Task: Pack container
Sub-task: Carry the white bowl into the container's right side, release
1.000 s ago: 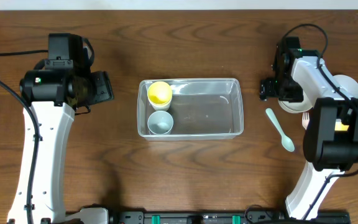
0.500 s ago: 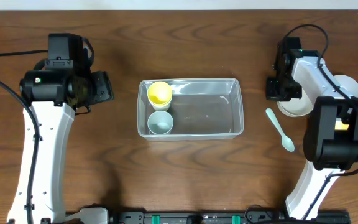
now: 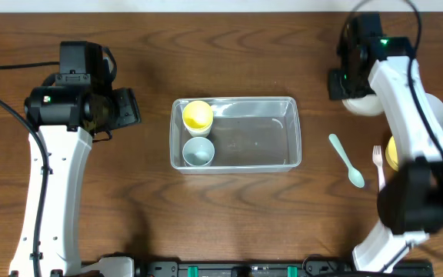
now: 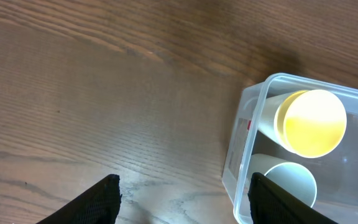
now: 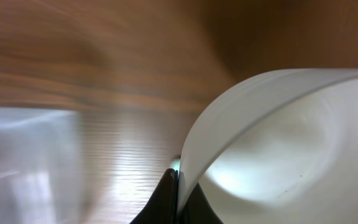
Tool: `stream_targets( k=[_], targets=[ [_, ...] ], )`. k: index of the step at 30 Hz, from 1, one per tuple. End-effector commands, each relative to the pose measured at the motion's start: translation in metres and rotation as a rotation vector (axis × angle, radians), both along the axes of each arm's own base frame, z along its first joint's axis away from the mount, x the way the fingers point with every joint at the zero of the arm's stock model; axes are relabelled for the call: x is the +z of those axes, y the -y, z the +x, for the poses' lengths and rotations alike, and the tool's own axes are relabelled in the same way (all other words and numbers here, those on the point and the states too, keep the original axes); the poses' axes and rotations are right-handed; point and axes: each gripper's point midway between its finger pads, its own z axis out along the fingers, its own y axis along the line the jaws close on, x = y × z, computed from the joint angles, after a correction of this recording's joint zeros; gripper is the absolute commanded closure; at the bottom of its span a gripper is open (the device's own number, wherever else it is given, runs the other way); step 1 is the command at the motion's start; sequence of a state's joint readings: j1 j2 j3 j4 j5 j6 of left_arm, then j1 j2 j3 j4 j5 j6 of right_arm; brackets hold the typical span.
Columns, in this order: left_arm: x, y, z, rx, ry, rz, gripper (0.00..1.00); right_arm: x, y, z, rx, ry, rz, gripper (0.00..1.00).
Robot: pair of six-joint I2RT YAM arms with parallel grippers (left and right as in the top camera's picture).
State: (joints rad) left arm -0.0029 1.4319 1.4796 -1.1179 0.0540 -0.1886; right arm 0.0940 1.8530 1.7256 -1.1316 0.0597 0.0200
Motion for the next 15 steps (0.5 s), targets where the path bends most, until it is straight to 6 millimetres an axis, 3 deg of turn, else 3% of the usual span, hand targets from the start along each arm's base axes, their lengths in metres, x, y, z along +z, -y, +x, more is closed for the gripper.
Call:
stream_targets(
  k=[1, 4, 7, 9, 15],
  targets=[
    [-0.001, 0.001, 0.000, 0.013, -0.004, -0.016, 0.34, 0.064, -0.060, -0.017, 0.263, 0.147, 0.059, 0.99],
    [-0.001, 0.001, 0.000, 0.013, -0.004, -0.016, 0.34, 0.078, -0.098, -0.036, 0.386, 0.170, 0.058, 0.98],
    [-0.001, 0.001, 0.000, 0.013, -0.005, -0.016, 0.34, 0.075, -0.134, -0.054, 0.485, 0.148, 0.060, 0.97],
    [-0.002, 0.001, -0.001, 0.013, -0.006, -0.016, 0.33, 0.063, -0.153, -0.064, 0.541, 0.119, 0.043, 0.98],
    [-0.002, 0.001, -0.001, 0.013, -0.008, -0.016, 0.33, 0.009, -0.181, -0.083, 0.627, -0.021, -0.013, 0.98]
  ],
)
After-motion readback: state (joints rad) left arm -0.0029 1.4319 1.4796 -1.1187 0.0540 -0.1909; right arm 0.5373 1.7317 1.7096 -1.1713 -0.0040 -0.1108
